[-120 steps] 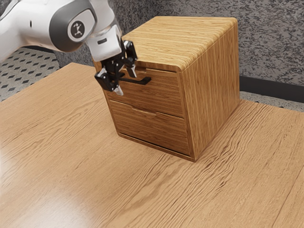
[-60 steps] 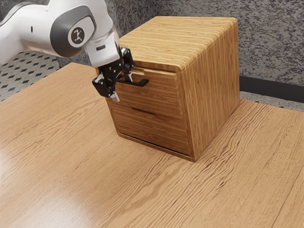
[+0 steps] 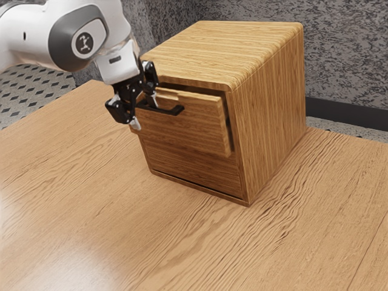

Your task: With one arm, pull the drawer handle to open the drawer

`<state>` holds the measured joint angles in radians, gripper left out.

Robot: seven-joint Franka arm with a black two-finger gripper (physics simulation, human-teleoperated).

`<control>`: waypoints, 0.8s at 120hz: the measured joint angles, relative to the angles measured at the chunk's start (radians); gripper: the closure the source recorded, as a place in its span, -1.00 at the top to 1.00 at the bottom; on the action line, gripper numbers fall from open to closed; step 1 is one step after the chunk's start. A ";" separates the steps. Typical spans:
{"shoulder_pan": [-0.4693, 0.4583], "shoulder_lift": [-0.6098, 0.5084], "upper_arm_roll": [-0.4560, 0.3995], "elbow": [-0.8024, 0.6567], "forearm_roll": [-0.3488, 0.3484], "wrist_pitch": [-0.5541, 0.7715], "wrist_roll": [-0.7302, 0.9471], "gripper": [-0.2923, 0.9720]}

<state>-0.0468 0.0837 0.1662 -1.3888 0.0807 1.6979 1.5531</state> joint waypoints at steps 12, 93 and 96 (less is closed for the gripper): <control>0.011 -0.024 0.002 -0.037 -0.001 0.005 0.000 0.19; 0.012 -0.134 0.002 -0.191 -0.008 0.095 0.001 0.14; 0.010 -0.138 0.002 -0.195 -0.007 0.095 0.001 0.18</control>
<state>-0.0366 -0.0544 0.1685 -1.5838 0.0735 1.7925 1.5543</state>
